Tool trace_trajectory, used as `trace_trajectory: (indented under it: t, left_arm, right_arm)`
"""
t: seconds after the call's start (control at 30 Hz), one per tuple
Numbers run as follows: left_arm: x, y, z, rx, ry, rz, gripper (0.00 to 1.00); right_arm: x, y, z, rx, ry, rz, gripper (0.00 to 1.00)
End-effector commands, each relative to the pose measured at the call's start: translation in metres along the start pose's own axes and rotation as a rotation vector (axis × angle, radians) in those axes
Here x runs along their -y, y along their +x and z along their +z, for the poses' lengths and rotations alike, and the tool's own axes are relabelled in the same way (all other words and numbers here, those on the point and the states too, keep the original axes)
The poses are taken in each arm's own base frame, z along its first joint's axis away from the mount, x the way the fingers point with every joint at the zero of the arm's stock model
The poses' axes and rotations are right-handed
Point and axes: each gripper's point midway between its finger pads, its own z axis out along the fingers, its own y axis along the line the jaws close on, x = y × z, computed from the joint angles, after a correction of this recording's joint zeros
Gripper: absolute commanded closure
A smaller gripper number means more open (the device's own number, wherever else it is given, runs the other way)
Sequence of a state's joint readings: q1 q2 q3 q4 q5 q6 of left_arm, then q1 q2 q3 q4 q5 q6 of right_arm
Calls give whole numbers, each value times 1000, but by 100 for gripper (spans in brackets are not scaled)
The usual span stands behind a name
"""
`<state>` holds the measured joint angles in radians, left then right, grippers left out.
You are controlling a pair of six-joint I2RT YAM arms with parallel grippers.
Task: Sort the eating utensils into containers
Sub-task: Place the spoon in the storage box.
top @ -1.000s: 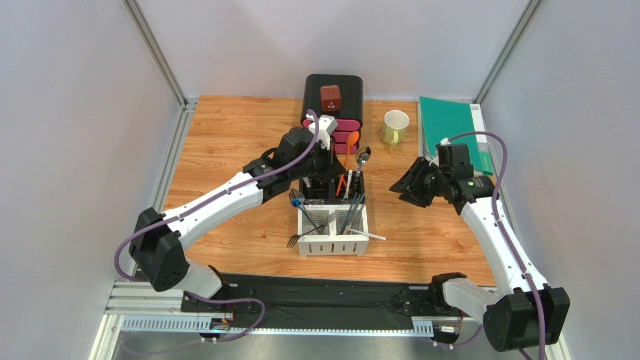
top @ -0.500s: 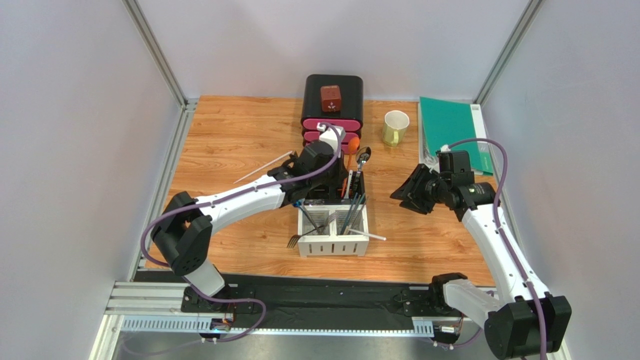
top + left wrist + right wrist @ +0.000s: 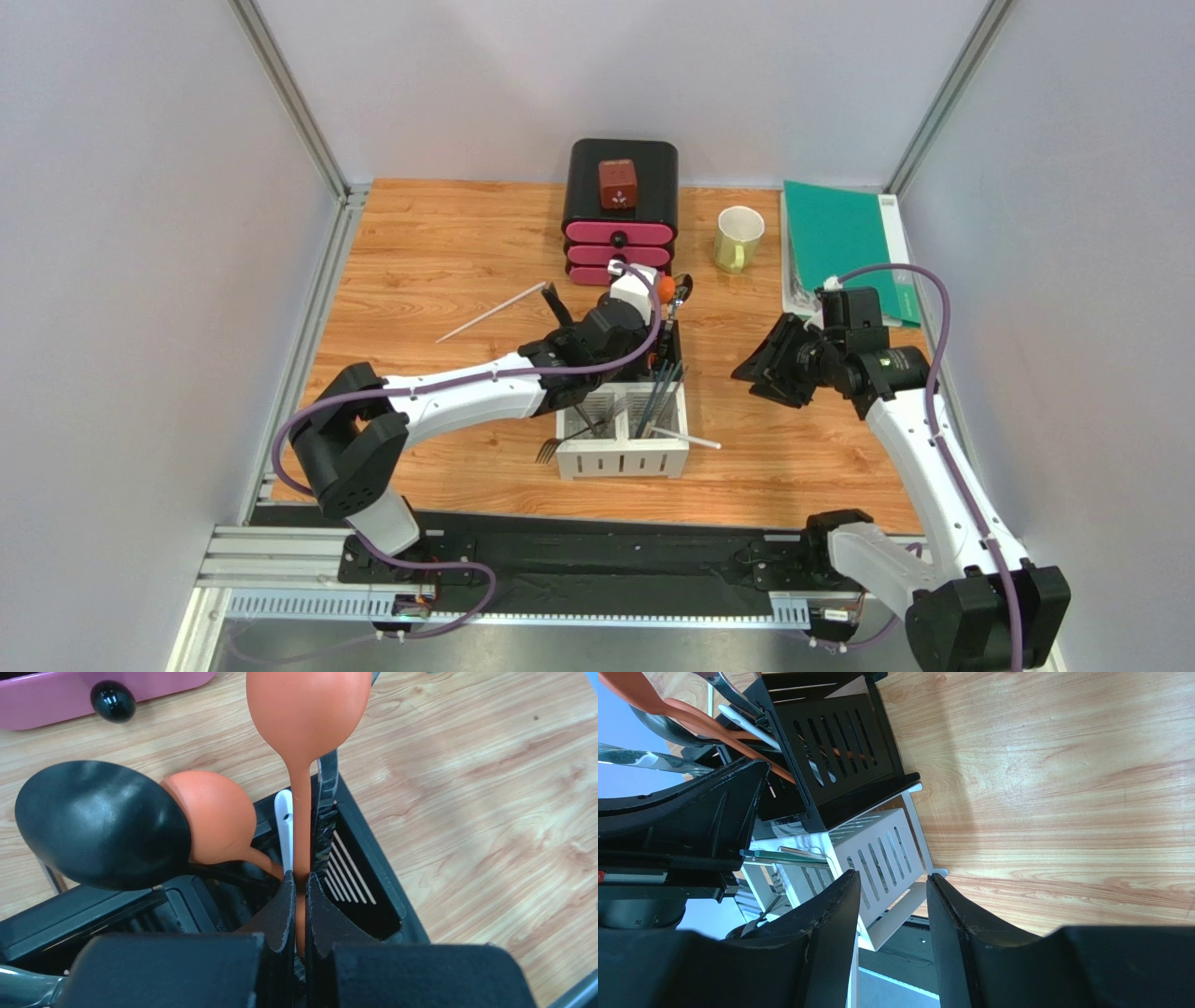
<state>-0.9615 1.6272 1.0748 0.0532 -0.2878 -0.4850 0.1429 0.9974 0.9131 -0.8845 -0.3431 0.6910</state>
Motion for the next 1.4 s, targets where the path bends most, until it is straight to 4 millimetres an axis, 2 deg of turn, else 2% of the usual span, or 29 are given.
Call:
trace_trajectory:
  t: [0.0, 0.13, 0.33, 0.43, 0.63, 0.67, 0.77, 0.9, 1.07, 1.1, 1.2, 1.23, 1.27, 1.3, 1.33, 1.37]
  left_arm:
    - [-7, 7, -1, -13, -34, 55, 100]
    - [-16, 23, -2, -69, -62, 72, 99]
    - [-26, 40, -7, -116, -86, 89, 91]
    - [-26, 38, -15, -119, -83, 80, 78]
    - [-38, 47, -24, -143, -123, 87, 69]
    - [-40, 49, -25, -149, -129, 90, 65]
    - [-44, 40, -33, -109, -143, 81, 62]
    - [-47, 15, -47, -51, -174, 77, 62]
    - [-63, -49, -85, 109, -237, 72, 58]
    - [-81, -61, -89, 123, -279, 48, 57]
    - [-122, -71, -108, 99, -349, 8, 57]
    - [-151, -76, -114, 99, -413, 8, 57]
    - [-162, -79, -122, 104, -432, 14, 57]
    - [-170, -78, -123, 92, -424, 22, 57]
    - [-197, -83, -129, 89, -474, 22, 55]
    - [-209, -77, -126, 51, -489, 18, 55]
  right_arm:
    - [-5, 1, -3, 7, -31, -20, 55]
    - [-5, 1, -5, 20, -36, -17, 57]
    - [-6, 2, -6, 17, -44, -24, 58]
    - [-9, 0, -7, 31, -60, -25, 58]
    - [-10, -2, -6, 43, -62, -18, 59]
    - [-10, -2, -6, 42, -61, -17, 59]
    - [-9, -2, -5, 44, -57, -15, 59]
    - [-8, -3, -5, 48, -52, -17, 59]
    - [-9, -11, -7, 83, -41, -18, 57]
    - [-8, -12, -6, 87, -36, -16, 55]
    - [-8, -14, -3, 88, -33, -5, 55]
    - [-9, -15, -2, 89, -39, 1, 55]
    - [-10, -16, -1, 95, -45, 1, 55]
    - [-11, -17, 0, 96, -46, 5, 54]
    - [-10, -18, 1, 100, -44, 7, 53]
    - [-10, -19, 3, 100, -44, 10, 50]
